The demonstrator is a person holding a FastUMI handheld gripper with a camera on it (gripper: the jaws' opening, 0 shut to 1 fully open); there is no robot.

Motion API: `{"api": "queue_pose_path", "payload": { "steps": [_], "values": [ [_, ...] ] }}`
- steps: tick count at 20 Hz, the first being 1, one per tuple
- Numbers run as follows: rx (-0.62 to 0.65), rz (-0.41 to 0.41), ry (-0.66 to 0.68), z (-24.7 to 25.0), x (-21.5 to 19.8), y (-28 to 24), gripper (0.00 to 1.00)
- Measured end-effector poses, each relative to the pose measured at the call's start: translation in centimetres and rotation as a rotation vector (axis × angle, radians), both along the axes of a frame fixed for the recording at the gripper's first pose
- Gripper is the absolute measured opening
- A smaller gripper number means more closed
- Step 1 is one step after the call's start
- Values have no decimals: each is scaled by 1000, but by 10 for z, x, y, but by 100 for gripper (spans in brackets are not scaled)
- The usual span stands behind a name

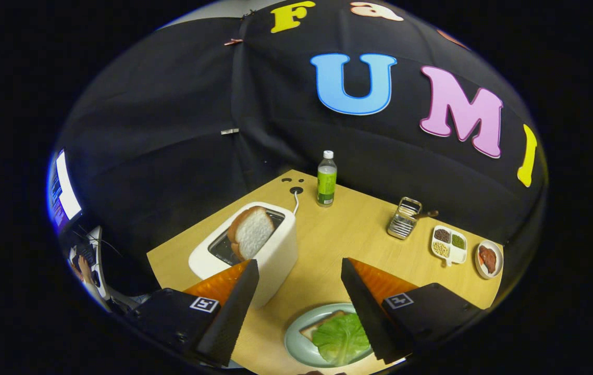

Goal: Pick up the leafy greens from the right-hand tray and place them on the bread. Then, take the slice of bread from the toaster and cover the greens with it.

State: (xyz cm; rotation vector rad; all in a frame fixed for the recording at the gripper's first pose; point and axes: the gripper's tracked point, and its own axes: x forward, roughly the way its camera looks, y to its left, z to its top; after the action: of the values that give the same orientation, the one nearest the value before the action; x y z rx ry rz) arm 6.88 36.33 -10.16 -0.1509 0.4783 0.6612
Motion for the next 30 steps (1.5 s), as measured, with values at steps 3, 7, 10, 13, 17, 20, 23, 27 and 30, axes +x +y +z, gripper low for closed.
{"api": "queue_pose_path", "payload": {
  "steps": [3, 7, 10, 13, 17, 20, 23, 27, 30],
  "values": [
    [17, 30, -7, 9, 3, 34, 99],
    [14, 47, -2, 6, 10, 68, 98],
    [19, 25, 26, -7, 20, 86, 98],
    [27, -14, 70, -25, 31, 97, 99],
    [29, -31, 65, -38, 40, 113, 98],
    [23, -29, 68, -50, 36, 121, 91],
    [3, -29, 73, -59, 34, 124, 74],
    [-8, -46, 89, -66, 35, 121, 48],
    [-17, -69, 102, -66, 38, 115, 29]
  ]
}}
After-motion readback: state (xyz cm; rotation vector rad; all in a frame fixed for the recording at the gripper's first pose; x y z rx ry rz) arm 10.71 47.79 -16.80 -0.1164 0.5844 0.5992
